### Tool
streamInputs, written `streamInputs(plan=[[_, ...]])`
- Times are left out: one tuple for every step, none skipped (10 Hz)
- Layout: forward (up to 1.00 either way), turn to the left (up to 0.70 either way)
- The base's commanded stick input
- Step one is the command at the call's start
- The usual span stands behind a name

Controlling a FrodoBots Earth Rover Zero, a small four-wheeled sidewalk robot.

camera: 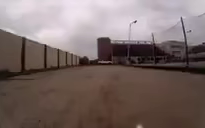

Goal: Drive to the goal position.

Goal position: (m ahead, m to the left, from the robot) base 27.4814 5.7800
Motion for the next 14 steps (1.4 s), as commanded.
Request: streamInputs(plan=[[0.70, -0.22], [0.70, -0.35], [0.70, -0.35], [0.70, -0.16], [0.70, 0.00], [0.70, 0.00], [0.70, 0.00], [0.70, 0.00], [0.70, 0.00], [0.70, 0.00], [0.70, 0.00], [0.70, 0.00], [0.70, 0.00], [0.70, 0.35]])
